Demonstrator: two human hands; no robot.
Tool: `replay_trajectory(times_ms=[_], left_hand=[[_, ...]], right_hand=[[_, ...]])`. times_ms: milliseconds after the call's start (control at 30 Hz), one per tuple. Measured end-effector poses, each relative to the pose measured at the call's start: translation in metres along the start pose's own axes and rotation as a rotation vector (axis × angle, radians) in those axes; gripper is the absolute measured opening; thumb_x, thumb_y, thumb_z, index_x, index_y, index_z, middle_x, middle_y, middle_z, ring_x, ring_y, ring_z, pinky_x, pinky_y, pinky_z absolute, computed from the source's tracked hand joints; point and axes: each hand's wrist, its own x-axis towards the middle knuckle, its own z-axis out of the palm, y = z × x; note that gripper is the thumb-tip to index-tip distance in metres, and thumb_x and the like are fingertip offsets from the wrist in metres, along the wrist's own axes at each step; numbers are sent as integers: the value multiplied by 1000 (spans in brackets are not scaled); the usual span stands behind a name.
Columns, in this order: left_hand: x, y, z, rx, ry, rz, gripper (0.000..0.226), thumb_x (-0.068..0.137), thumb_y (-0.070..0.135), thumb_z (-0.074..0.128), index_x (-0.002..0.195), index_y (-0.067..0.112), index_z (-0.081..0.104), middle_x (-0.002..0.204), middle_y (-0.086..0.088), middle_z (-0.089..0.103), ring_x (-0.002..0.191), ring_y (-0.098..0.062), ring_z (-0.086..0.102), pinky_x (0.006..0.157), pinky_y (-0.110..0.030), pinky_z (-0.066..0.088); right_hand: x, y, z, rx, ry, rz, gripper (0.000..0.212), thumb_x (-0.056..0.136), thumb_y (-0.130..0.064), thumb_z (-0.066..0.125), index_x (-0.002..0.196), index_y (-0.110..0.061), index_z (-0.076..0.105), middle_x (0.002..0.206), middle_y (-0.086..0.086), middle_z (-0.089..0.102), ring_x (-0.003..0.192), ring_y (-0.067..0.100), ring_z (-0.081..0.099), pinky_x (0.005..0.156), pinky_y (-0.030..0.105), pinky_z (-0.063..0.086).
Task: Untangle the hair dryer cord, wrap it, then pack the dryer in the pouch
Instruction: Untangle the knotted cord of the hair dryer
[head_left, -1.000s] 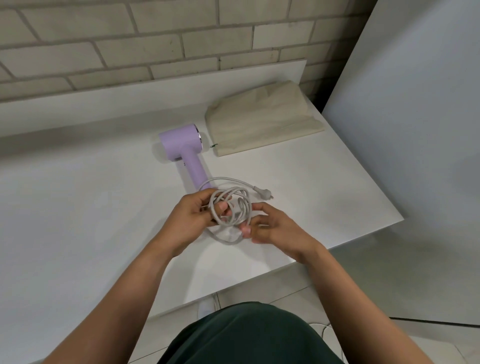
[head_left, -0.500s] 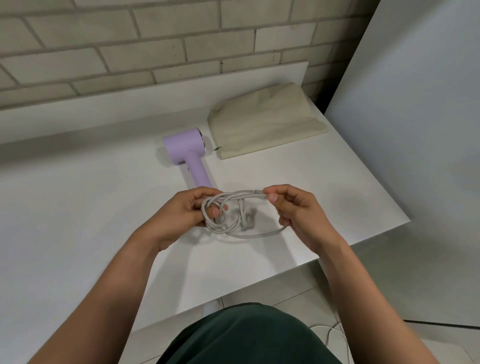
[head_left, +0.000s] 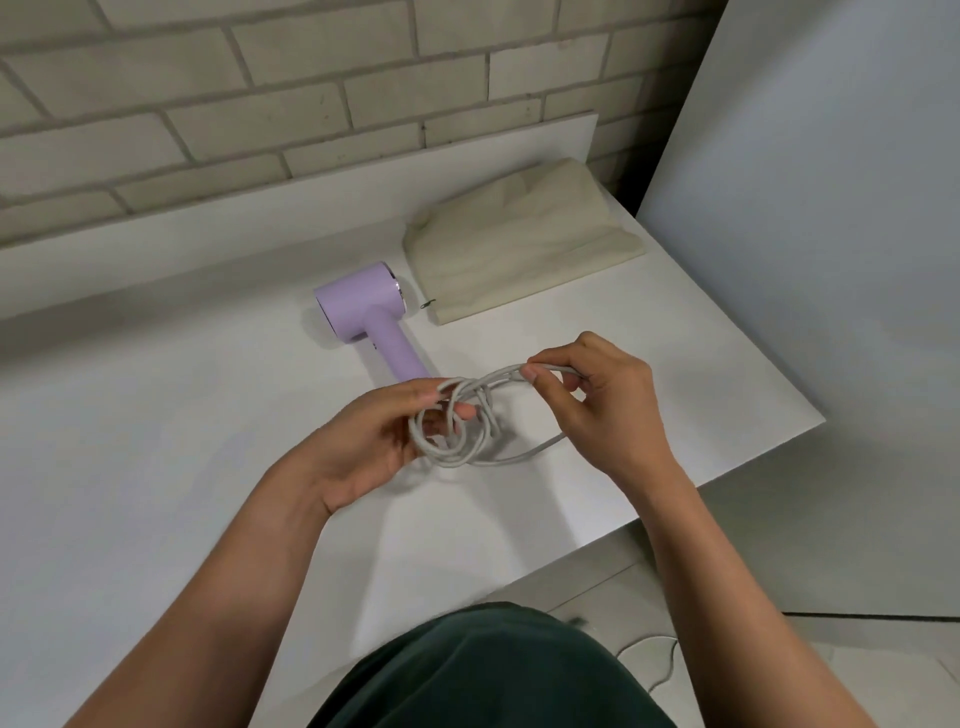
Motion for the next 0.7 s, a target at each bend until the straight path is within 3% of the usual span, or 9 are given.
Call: replay_trajectory(times_ms=[100, 200, 267, 367, 467, 533, 567, 633, 700], left_hand=[[4, 2, 5, 261, 142, 90, 26, 95, 1, 63, 119, 7, 73, 109, -12, 77, 100, -18, 68, 85, -22, 53], [8, 10, 4, 336, 212, 182, 22, 93, 0, 66, 109, 11, 76, 108, -20, 76, 96, -22, 66, 88, -28, 50], [7, 16, 3, 365, 195, 214, 21, 94, 1, 65, 109, 11, 76, 105, -15, 78, 94, -17, 69, 83, -21, 52], [7, 21, -1, 413, 168, 201, 22, 96, 0, 63, 114, 6, 74, 106, -11, 78, 92, -13, 69, 70, -14, 49], [9, 23, -6, 442, 146, 166, 23, 99, 2, 61, 117, 5, 73, 114, -13, 77, 96, -15, 66, 71, -20, 46], [10, 23, -8, 452, 137, 161, 23, 100, 2, 59, 118, 6, 73, 116, -12, 76, 100, -17, 66, 74, -26, 43], [11, 23, -9, 448, 139, 166, 24, 100, 2, 59, 119, 6, 72, 116, -11, 76, 102, -17, 66, 74, -27, 43], [10, 24, -8, 442, 144, 174, 25, 101, 1, 58, 121, 7, 72, 116, -8, 77, 104, -14, 68, 75, -26, 43], [9, 23, -8, 435, 151, 183, 25, 101, 0, 57, 118, 8, 73, 111, -4, 78, 98, -9, 69, 73, -24, 44]], right_hand=[[2, -6, -1, -55, 2, -50, 6, 93, -27, 77, 96, -22, 80, 77, -5, 64, 67, 10, 59, 63, 19, 45], [11, 2, -12, -227, -217, -49, 12, 90, -26, 80, 101, -23, 79, 77, -9, 59, 68, 11, 58, 65, 24, 47], [15, 11, -21, -370, -330, -6, 10, 90, -18, 79, 100, -18, 77, 79, -9, 56, 72, 20, 62, 65, 36, 51], [18, 18, -33, -459, -228, 87, 6, 96, -18, 69, 96, -18, 76, 83, -5, 67, 74, 23, 65, 65, 38, 53], [20, 13, -42, -29, -239, 377, 14, 101, -15, 62, 97, -19, 75, 73, -10, 71, 73, 10, 73, 71, 24, 53], [20, 6, -43, 276, -247, 489, 16, 102, -12, 62, 96, -17, 76, 73, -4, 66, 63, 17, 71, 73, 31, 58], [20, 4, -42, 297, -243, 491, 15, 101, -14, 64, 95, -20, 76, 74, 1, 63, 59, 17, 65, 69, 33, 58], [18, 7, -38, 141, -220, 438, 6, 96, -27, 72, 93, -29, 76, 65, 5, 52, 56, 12, 49, 58, 25, 49], [20, 8, -34, -46, -211, 364, 6, 92, -35, 77, 97, -33, 75, 58, -6, 38, 52, 8, 40, 52, 14, 34]])
